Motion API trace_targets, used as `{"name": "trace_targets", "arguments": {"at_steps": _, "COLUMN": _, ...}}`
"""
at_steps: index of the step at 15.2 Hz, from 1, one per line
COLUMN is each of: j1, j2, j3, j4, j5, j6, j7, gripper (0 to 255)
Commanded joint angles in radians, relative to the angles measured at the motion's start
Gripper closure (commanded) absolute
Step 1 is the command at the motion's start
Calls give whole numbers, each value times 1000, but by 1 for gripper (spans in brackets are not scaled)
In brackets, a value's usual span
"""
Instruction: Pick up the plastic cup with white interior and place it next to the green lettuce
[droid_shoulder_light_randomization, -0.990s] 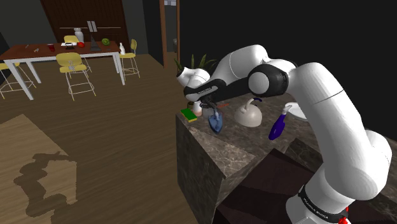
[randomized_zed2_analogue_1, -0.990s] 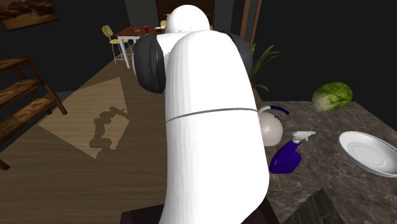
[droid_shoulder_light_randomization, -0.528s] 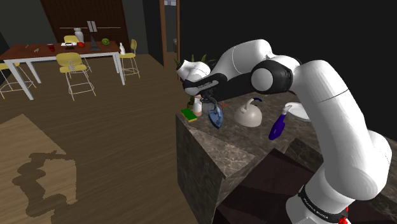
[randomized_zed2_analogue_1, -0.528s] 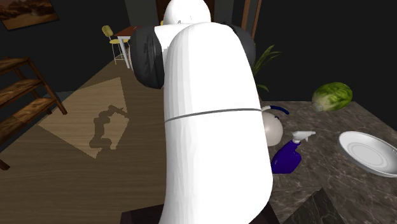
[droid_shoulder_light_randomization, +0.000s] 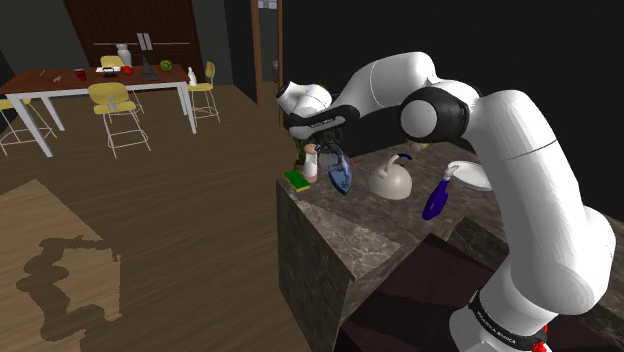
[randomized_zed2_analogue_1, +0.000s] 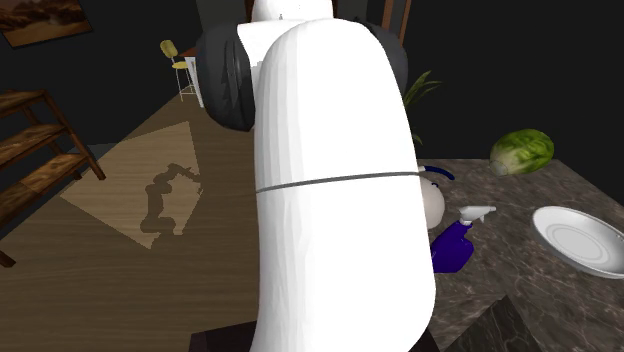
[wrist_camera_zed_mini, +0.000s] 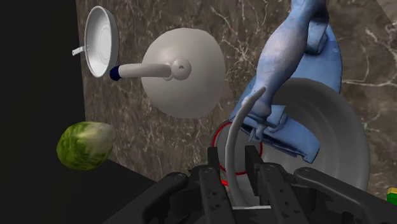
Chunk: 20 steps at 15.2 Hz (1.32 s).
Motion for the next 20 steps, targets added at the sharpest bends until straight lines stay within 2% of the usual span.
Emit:
{"name": "trace_targets", "arguments": {"at_steps": 1, "j1": 1, "j2": -10, "j3": 0, "j4": 11, "j5": 1, "j6": -16, "j7": -13, "gripper": 255}}
{"name": "trace_targets", "arguments": {"at_steps": 20, "j1": 17, "j2": -68, "j3": -4, "j4": 153, "j5": 8, "j6": -176, "j7": -133, "gripper": 255}}
